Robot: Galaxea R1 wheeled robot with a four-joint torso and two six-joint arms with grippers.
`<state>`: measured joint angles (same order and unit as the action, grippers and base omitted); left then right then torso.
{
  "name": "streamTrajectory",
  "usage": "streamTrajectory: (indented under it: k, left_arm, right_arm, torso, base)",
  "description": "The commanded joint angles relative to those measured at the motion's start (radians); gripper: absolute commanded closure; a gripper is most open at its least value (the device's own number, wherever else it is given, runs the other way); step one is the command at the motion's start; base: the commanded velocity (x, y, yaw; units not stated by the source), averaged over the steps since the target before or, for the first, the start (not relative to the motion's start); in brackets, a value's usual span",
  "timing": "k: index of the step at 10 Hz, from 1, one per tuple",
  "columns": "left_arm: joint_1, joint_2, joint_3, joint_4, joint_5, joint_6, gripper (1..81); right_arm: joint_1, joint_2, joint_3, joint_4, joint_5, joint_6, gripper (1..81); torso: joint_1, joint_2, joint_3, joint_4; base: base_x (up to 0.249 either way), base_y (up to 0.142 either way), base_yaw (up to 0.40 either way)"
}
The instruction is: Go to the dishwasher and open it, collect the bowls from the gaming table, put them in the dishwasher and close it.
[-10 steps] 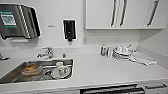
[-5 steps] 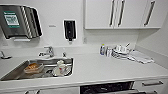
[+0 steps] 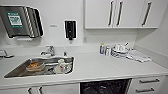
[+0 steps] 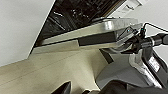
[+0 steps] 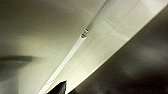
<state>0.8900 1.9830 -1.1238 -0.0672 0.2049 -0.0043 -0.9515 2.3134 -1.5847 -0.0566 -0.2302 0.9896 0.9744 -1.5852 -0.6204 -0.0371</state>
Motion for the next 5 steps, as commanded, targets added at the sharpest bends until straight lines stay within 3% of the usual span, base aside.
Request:
streamTrajectory:
  k: [1, 5]
  left_arm:
    - [-0.096, -0.028, 0.027, 0.003, 0.024, 0.001, 1.0]
    - [-0.085, -0.012, 0.016, 0.004, 0.024, 0.003, 1.0]
  right_arm:
    - [0.044, 0.102, -0.076, -0.055, -0.126, -0.043, 1.0]
    - [0.021, 0.134, -0.107, -0.068, -0.121, -0.045, 1.0]
  torso:
    - [0.000, 0.000, 0.000, 0.000]
    - [0.000, 0.000, 0.000, 0.000]
  base:
    - [-0.077, 0.000, 0.000]
    - [-0.077, 0.000, 0.000]
